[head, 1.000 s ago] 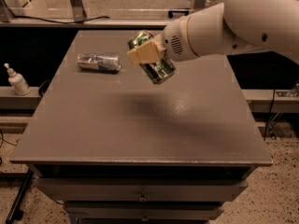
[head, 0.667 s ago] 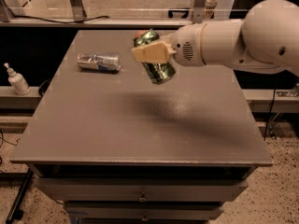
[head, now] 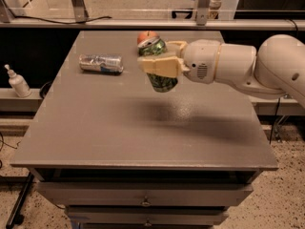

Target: Place green can upright

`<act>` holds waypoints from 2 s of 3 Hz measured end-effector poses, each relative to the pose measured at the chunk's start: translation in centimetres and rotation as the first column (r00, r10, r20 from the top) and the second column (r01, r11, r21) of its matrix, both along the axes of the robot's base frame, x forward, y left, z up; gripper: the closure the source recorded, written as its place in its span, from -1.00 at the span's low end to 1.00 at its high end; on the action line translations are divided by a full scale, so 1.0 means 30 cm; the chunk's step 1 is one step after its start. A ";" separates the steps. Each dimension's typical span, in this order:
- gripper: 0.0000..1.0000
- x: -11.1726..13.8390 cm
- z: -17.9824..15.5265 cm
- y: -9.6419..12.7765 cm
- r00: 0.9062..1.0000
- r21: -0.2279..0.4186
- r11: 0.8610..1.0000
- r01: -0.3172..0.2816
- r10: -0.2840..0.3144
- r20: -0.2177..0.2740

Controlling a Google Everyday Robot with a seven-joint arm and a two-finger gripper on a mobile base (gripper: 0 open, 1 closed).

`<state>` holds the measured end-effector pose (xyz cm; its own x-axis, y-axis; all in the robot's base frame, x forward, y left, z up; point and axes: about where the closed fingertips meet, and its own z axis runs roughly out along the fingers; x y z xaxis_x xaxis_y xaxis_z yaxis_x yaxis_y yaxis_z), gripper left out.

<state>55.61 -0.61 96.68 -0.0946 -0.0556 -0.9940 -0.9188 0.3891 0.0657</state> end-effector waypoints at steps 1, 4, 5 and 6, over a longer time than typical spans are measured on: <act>1.00 -0.032 -0.050 -0.022 0.993 -0.020 0.998 -0.063 0.064 0.095; 0.63 -0.071 -0.240 -0.086 0.986 -0.047 0.991 -0.129 0.133 0.105; 0.15 -0.074 -0.259 -0.101 0.987 -0.049 0.990 -0.129 0.134 0.094; -0.28 -0.074 -0.247 -0.101 0.987 -0.049 0.990 -0.129 0.134 0.094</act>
Offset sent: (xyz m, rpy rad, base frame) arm -0.0230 -0.0296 -0.0688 -0.0620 -0.1694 0.1417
